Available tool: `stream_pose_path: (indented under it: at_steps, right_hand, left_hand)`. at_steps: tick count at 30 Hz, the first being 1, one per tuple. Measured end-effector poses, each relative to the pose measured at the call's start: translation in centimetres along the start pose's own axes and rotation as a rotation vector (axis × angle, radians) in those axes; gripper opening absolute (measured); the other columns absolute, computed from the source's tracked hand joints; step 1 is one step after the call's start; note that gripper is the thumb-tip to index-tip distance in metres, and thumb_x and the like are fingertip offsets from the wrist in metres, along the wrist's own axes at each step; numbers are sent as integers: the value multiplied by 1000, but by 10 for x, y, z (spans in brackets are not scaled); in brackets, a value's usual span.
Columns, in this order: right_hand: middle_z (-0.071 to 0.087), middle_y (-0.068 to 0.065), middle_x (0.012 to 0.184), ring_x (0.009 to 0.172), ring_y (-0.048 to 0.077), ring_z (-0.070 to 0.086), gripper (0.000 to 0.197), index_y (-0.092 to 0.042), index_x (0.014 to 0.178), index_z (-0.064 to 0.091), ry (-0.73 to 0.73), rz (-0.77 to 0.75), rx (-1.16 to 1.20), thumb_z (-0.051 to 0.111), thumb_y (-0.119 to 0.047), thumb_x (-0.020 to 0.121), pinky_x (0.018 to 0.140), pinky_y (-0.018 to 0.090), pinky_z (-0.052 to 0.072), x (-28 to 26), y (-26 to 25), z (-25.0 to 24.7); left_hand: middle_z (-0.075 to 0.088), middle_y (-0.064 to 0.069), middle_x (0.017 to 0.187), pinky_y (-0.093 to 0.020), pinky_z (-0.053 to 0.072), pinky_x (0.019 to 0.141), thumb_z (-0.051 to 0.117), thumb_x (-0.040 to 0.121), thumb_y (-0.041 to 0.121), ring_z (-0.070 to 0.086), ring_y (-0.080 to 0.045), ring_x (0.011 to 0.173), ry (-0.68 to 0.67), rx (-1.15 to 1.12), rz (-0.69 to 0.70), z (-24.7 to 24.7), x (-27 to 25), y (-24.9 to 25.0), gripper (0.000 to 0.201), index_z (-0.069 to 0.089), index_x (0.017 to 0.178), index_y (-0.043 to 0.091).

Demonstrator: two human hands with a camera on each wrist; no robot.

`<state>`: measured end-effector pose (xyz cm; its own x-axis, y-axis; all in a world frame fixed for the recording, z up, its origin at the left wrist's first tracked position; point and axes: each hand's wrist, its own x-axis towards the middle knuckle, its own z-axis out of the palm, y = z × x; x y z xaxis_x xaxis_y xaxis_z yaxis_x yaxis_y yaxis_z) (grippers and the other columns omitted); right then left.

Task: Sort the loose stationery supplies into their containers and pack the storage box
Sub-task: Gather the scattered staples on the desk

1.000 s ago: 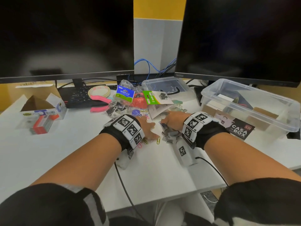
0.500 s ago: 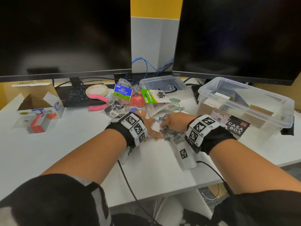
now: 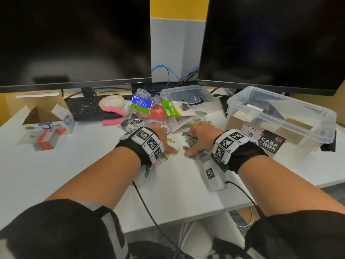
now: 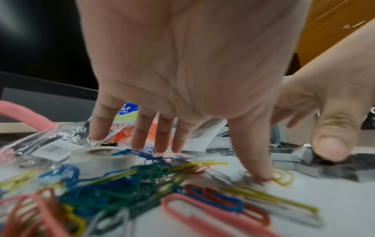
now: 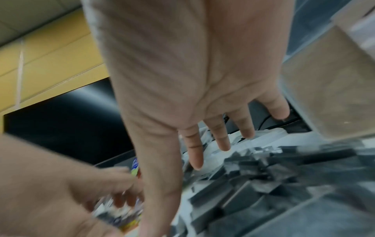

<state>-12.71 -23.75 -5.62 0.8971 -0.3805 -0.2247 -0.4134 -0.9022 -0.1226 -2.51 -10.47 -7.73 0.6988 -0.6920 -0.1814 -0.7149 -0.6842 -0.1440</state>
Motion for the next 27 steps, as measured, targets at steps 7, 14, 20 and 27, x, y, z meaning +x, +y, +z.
stream_pose_path:
  at_steps: [7,14,20,27]
  right_hand:
    - [62,8,118,107,21,57,16,-12,103,66,249,226,462,62,-10,88,80,22,39,5,42,-7]
    - [61,8,124,113,22,56,33,-14,120,63,219,196,497,63,-15,87,86,21,39,17,44,-1]
    - [50,11,138,125,25,47,45,-12,138,46,140,138,320,51,-14,93,101,28,36,23,41,-7]
    - [60,10,123,113,24,55,31,-11,120,62,144,110,347,59,-10,88,94,26,42,33,49,-6]
  left_hand:
    - [44,-12,132,-41,39,101,49,94,31,44,-29,122,169,-191,87,-24,4,13,43,44,132,11]
    - [56,-8,95,-17,45,60,44,94,-1,61,-17,75,121,-1263,146,-47,25,40,19,55,109,4]
    - [60,-15,110,-21,50,75,43,93,-8,59,-20,87,-36,-1469,142,-38,35,47,34,49,127,-7]
    - [54,-7,130,-24,37,96,41,94,-5,48,-18,120,65,-1214,175,-40,50,48,41,49,134,3]
